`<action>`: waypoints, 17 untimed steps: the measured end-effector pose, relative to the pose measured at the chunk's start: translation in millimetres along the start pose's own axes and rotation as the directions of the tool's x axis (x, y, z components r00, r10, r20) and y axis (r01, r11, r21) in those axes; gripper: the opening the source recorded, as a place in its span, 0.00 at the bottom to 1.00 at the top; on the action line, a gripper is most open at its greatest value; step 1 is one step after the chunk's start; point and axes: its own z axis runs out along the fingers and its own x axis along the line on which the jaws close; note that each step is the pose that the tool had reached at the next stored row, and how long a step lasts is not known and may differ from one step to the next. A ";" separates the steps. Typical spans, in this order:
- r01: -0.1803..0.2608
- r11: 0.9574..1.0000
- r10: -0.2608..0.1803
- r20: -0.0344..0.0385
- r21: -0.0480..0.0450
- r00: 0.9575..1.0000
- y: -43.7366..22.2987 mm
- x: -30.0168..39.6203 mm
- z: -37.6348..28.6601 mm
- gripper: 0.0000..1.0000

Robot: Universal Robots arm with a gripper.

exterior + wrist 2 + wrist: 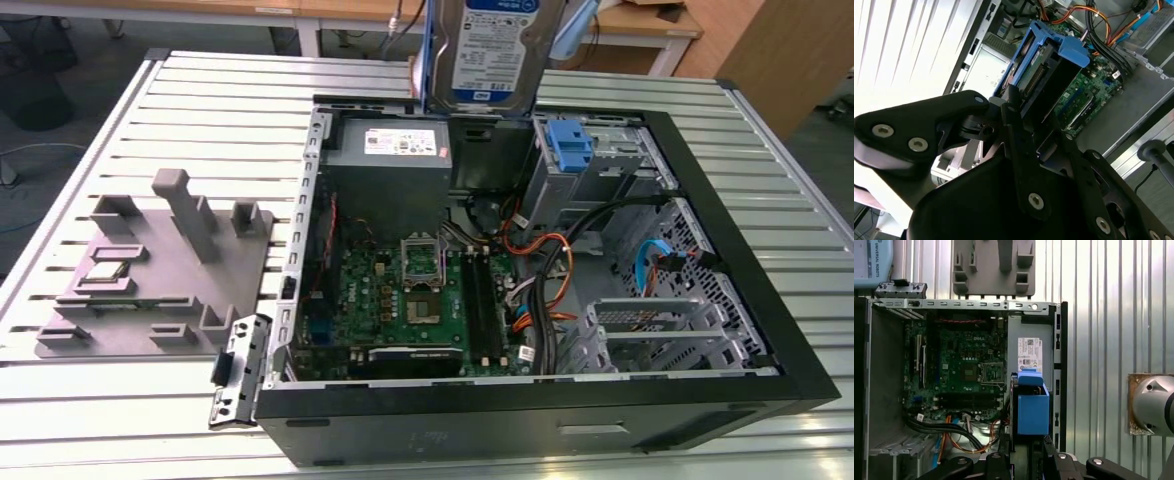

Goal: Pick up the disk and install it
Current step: 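Pick up the disk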

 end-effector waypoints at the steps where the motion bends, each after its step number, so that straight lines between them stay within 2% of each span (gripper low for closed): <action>1: 0.000 1.000 0.000 0.000 0.000 1.000 -0.1 3.0 0.0 0.35; 17: 0.000 1.000 0.000 0.000 0.000 1.000 -1.3 48.0 -0.8 0.35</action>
